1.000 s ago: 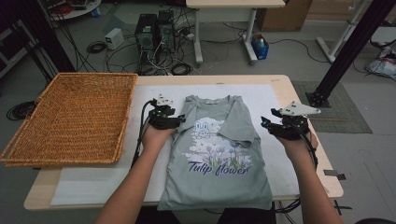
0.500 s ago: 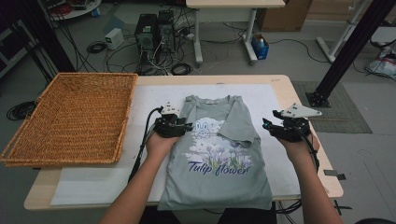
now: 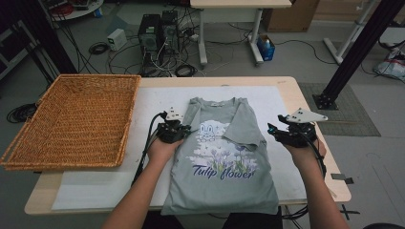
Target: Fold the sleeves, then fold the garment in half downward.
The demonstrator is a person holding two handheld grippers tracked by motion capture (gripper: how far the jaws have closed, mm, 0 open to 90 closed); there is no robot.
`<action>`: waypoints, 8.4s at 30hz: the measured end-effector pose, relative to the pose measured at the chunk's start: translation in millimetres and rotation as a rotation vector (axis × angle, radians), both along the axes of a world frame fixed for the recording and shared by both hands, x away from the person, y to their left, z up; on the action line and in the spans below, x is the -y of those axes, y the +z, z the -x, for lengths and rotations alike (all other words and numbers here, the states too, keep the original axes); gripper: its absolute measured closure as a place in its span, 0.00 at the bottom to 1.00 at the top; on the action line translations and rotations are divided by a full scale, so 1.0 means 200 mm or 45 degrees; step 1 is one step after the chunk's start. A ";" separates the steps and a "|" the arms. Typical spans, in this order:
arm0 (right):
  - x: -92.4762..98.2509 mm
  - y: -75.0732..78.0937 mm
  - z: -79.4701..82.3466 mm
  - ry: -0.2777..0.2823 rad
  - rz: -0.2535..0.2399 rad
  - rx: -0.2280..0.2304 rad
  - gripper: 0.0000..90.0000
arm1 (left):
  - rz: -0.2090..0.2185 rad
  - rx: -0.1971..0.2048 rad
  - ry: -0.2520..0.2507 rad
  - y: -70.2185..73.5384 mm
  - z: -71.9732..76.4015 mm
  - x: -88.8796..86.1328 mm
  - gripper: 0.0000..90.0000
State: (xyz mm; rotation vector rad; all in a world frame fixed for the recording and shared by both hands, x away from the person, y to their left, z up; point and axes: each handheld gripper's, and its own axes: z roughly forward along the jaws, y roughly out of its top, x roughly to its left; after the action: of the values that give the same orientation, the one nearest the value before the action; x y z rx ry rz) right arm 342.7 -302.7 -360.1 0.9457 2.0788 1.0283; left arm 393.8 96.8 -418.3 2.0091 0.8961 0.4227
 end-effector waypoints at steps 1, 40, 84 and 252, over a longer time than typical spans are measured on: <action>0.00 0.00 0.00 0.000 0.004 0.005 0.57 | 0.004 0.011 -0.015 0.03 0.00 0.02 0.97; 0.05 -0.08 -0.03 -0.003 -0.161 -0.040 0.25 | 0.149 0.051 0.024 0.19 0.07 -0.19 0.26; 0.02 -0.22 -0.64 0.074 -0.235 -0.280 0.15 | 0.203 -0.119 0.003 0.06 -0.47 -0.17 0.20; -0.05 -0.47 0.30 0.209 -0.232 -0.433 0.96 | 0.222 -0.082 0.195 -0.11 0.56 -0.28 0.47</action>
State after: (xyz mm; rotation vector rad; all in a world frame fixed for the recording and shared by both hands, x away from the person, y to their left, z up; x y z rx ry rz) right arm 282.0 -292.0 -454.3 1.1190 2.4051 1.2285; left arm 280.8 151.8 -439.4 1.8104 1.0937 0.3532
